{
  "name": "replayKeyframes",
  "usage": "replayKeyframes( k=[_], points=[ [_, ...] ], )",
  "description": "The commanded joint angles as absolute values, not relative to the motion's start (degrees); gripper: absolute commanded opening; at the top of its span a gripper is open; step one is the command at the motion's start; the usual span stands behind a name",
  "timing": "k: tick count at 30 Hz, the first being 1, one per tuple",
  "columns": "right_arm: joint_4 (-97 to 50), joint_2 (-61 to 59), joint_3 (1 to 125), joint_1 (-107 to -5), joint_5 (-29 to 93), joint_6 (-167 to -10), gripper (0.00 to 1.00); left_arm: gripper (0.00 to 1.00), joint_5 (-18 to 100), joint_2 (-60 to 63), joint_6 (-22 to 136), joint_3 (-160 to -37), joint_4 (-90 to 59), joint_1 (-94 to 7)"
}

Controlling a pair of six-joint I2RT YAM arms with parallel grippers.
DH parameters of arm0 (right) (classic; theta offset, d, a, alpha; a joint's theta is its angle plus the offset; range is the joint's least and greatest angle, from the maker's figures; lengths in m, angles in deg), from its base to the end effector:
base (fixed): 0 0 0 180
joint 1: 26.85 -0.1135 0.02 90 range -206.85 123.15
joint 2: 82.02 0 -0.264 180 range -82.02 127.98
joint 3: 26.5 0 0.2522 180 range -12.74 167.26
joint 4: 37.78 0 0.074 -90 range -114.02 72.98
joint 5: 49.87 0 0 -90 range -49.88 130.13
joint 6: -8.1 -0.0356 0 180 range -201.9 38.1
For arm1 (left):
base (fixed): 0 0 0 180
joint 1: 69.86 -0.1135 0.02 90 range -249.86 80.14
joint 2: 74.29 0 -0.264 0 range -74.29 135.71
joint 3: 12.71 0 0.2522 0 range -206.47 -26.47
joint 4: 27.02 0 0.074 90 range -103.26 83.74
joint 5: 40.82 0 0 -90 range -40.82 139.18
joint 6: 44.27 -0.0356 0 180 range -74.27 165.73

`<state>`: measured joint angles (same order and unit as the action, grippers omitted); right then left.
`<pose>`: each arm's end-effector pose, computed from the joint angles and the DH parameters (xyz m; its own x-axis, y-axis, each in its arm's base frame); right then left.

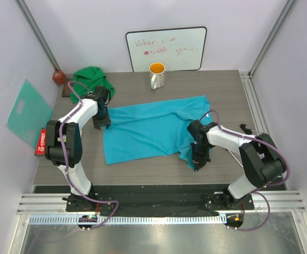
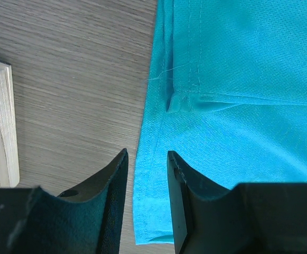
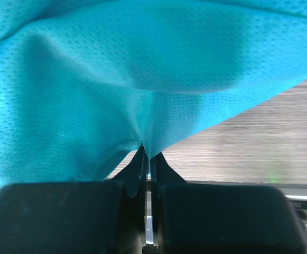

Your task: Fold and stack the t-shirts

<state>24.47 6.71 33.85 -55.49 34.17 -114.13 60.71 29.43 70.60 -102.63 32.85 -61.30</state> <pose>0.2043 0.1158 0.1482 -0.9961 0.0604 0.0647 0.0656 0.9945 0.0820 0.3552 -0.0463 0.2053 -0.8989 -0.2814 -0.3358 -0.3172 0.9467 0.0558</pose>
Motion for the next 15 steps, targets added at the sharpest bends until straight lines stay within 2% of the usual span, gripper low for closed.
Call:
replayKeyframes(
  k=[1, 8, 15],
  points=[
    [28.6, 5.0, 38.5, -55.5, 38.1, -112.2, 0.01, 0.36, 61.7, 26.8, 70.1, -103.3, 33.2, -61.1],
    [36.8, 2.8, 48.6, -55.4, 42.1, -110.5, 0.01, 0.36, 61.6, 26.6, 70.1, -103.1, 33.1, -61.2],
    [39.0, 5.1, 55.8, -55.1, 43.3, -109.2, 0.01, 0.40, 61.8, 24.2, 70.6, -101.4, 35.2, -61.1]
  ],
)
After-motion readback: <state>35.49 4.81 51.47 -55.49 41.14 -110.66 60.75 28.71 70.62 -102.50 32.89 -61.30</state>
